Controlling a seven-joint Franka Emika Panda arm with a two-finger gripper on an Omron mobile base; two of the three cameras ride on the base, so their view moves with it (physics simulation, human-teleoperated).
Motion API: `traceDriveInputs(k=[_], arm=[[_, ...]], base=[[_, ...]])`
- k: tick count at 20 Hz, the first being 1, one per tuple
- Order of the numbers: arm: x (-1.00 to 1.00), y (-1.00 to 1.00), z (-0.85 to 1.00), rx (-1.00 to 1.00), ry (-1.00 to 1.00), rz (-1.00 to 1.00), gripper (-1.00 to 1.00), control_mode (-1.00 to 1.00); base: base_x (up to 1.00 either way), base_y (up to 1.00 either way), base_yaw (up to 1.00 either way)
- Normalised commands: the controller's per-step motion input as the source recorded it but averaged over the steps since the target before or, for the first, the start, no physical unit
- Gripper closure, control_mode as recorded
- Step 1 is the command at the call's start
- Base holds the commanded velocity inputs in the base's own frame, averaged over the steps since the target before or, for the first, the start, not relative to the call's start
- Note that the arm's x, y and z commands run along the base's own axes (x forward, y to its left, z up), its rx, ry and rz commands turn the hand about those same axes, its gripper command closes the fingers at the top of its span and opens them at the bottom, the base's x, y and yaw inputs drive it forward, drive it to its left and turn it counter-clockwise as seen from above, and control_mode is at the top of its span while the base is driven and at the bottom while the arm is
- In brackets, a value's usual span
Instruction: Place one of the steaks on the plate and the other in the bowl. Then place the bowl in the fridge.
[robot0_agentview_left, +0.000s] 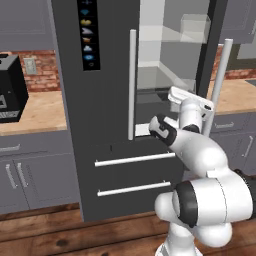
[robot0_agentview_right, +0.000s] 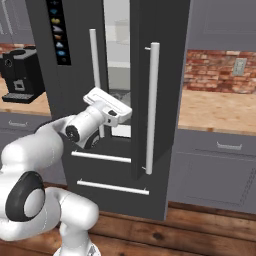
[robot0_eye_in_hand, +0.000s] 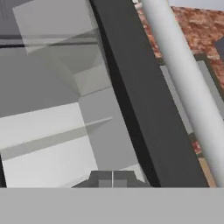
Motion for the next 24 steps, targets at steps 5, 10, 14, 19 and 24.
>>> traceDriveInputs(k=[5,10,14,19,24], arm=[[0.14,0.00,0.03,0.00,0.19,0.00,1.00,-1.00],[0.36,-0.01,0.12,0.00,0.15,0.00,1.00,-1.00],[0.58,0.00,0.00,0.00,0.01,0.00,1.00,-1.00],[0.57,-0.02,0.00,0.00,0.03,0.00,1.00,-1.00],[0.55,-0.27,0.00,0.00,0.08,-0.06,1.00,-1.00]], base=[[0.00,0.00,0.00],[0.00,0.00,0.00],[0.00,0.00,0.00],[0.00,0.00,0.00],[0.00,0.00,0.00]])
